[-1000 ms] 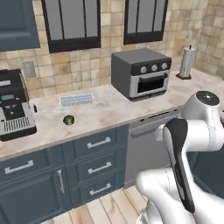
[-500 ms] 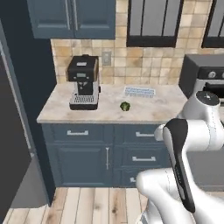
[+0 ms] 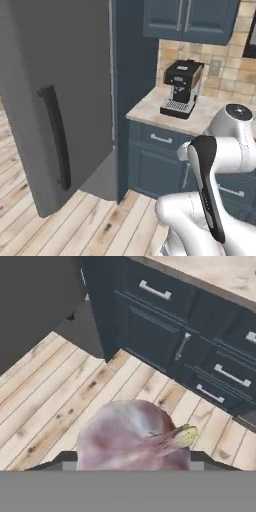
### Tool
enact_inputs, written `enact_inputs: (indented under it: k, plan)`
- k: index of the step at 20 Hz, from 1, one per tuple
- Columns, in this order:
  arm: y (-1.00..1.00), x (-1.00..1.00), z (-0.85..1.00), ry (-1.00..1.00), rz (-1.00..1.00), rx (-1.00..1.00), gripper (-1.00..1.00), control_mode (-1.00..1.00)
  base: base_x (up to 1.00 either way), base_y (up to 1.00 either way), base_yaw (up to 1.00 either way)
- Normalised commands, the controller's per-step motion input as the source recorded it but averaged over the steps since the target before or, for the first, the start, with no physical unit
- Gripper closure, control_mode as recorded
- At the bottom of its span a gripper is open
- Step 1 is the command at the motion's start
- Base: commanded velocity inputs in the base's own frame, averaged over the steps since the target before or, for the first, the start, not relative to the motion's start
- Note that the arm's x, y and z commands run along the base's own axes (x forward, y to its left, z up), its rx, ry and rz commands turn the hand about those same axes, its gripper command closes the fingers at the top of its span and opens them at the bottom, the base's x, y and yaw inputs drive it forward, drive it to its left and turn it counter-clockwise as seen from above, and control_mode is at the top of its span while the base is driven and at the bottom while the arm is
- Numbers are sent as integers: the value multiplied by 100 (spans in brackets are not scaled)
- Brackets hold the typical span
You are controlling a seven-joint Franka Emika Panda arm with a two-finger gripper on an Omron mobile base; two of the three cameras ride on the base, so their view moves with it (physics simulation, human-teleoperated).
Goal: Place the broccoli and garlic inside the fridge drawer. Close the drawer after placing the vegetables.
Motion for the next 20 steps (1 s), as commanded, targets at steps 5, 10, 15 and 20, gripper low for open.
enact_inputs:
  k: [5,10,15,20]
  plan:
    - [0,0,0,0,0,0,100,100,0,85,76]
    - [0,0,0,0,0,0,100,100,-4,85,75]
    - [0,0,0,0,0,0,100,100,-4,79,73]
    - [0,0,0,0,0,0,100,100,79,27,20]
